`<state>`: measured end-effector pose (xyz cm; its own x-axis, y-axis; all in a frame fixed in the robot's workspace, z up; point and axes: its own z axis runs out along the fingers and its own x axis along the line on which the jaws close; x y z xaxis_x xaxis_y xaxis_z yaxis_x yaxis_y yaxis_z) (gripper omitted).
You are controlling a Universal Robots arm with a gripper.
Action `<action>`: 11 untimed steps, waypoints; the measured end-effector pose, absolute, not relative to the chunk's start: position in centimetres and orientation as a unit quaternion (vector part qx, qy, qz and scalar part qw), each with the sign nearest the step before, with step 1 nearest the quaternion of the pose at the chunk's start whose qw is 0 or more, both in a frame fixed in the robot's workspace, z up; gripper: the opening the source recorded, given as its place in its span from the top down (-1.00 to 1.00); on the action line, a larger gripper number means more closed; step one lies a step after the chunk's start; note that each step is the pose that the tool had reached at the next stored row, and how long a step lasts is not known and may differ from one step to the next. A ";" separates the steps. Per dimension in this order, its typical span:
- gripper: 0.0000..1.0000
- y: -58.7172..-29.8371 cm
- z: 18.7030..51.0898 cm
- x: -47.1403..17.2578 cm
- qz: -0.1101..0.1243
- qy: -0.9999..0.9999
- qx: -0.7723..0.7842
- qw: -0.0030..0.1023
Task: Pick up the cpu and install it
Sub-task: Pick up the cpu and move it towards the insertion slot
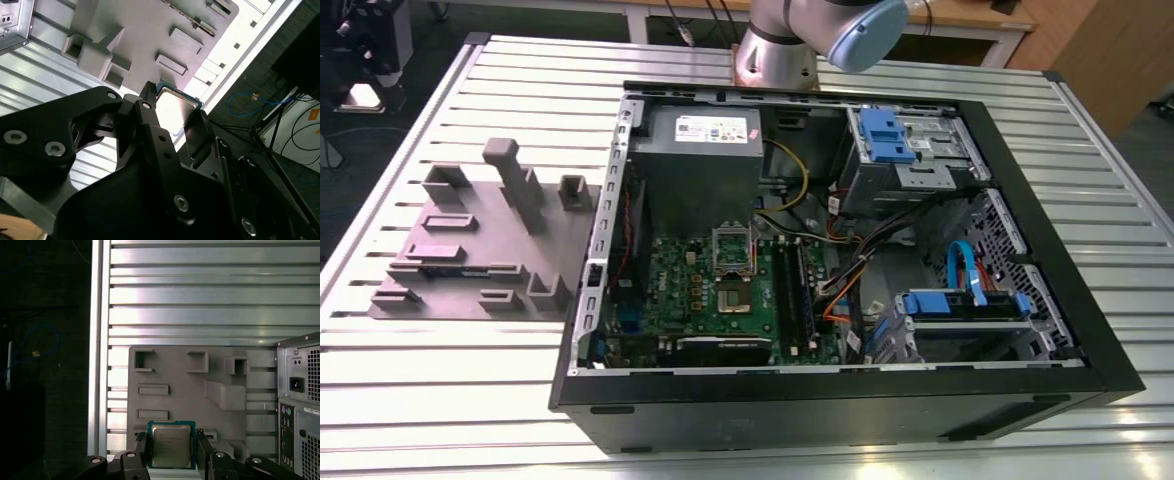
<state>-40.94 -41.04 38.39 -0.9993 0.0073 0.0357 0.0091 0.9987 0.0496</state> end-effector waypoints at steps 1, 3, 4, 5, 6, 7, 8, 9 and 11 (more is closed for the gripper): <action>0.06 -41.0 38.4 -40.9 -0.025 -1.000 -0.004 0.018; 0.06 -41.0 38.4 -40.8 -0.025 -1.000 -0.004 0.018; 0.06 -41.0 38.4 -40.8 -0.025 -1.000 -0.004 0.018; 0.06 -41.0 38.4 -40.8 -0.025 -1.000 -0.004 0.018; 0.06 -41.0 38.4 -40.8 -0.025 -1.000 -0.004 0.018; 0.06 -41.0 38.4 -40.8 -0.025 -1.000 -0.004 0.018; 0.06 -41.0 38.4 -40.8 -0.025 -1.000 -0.004 0.018; 0.06 -41.0 38.4 -40.7 -0.025 -1.000 -0.004 0.018; 0.06 -41.0 38.4 -40.7 -0.025 -1.000 -0.004 0.018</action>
